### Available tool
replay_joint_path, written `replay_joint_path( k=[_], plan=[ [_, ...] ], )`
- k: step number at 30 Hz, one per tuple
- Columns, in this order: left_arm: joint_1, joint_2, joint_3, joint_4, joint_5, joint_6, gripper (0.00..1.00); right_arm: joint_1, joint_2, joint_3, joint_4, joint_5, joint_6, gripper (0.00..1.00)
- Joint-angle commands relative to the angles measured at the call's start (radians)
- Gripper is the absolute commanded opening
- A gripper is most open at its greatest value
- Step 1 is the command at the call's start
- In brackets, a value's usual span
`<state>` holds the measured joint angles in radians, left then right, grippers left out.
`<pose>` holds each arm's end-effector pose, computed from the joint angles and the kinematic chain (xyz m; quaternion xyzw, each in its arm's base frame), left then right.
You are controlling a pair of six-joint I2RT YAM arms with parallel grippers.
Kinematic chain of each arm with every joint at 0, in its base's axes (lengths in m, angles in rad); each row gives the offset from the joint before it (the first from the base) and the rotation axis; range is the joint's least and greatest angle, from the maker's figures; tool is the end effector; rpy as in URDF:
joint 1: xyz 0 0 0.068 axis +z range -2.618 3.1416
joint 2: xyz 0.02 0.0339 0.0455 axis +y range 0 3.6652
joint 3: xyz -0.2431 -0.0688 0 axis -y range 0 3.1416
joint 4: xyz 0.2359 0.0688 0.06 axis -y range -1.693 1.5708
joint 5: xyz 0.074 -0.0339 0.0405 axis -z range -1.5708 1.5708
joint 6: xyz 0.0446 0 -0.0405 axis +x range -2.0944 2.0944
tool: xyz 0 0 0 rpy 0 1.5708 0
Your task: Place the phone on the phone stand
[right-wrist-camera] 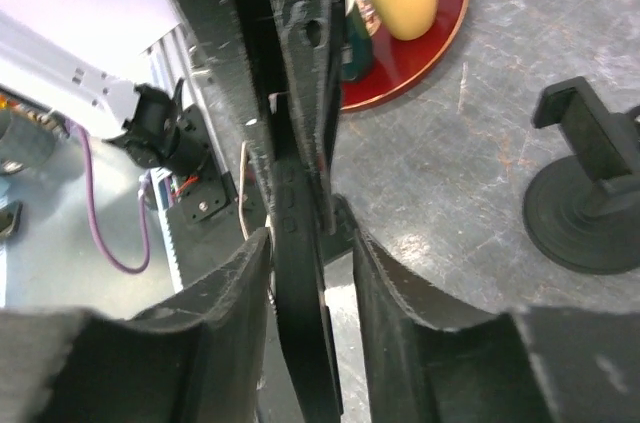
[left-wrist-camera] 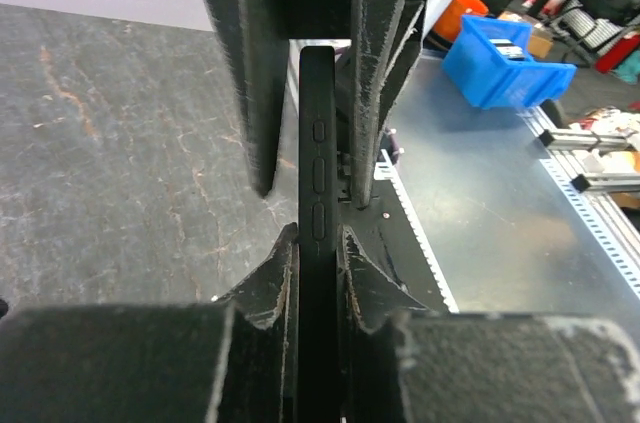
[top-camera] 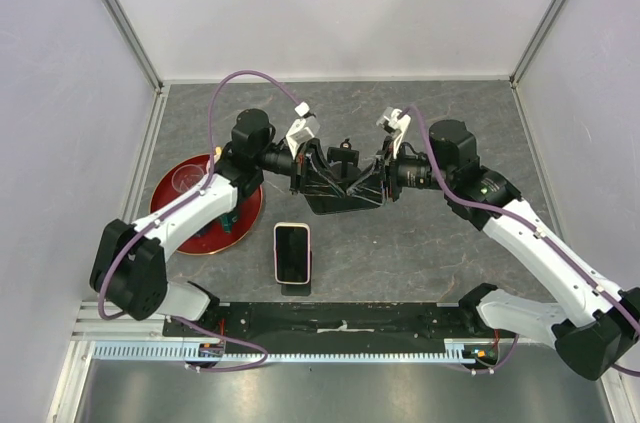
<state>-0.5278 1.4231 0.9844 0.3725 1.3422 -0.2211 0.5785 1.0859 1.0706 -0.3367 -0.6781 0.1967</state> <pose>0.2435 -0.1922 0.3025 0.5073 0.5002 -0.6183 0.3320 0.1903 0.1577 0.3475 -0.3336 0.7231 0.4565 0.3967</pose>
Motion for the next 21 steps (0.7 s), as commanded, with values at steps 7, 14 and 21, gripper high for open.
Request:
replay_joint_path(
  k=[7, 14, 21],
  plan=[
    [0.002, -0.108, -0.015, 0.123, -0.179, 0.003, 0.02, -0.012, -0.158, -0.127, 0.264, 0.149, 0.135, 0.79],
    [0.002, -0.089, -0.044, 0.365, -0.192, -0.204, 0.02, -0.022, -0.219, -0.247, 0.517, 0.101, 0.256, 0.63],
    [0.000, -0.069, -0.073, 0.560, -0.201, -0.322, 0.02, -0.023, -0.216, -0.304, 0.720, 0.081, 0.343, 0.47]
  ],
)
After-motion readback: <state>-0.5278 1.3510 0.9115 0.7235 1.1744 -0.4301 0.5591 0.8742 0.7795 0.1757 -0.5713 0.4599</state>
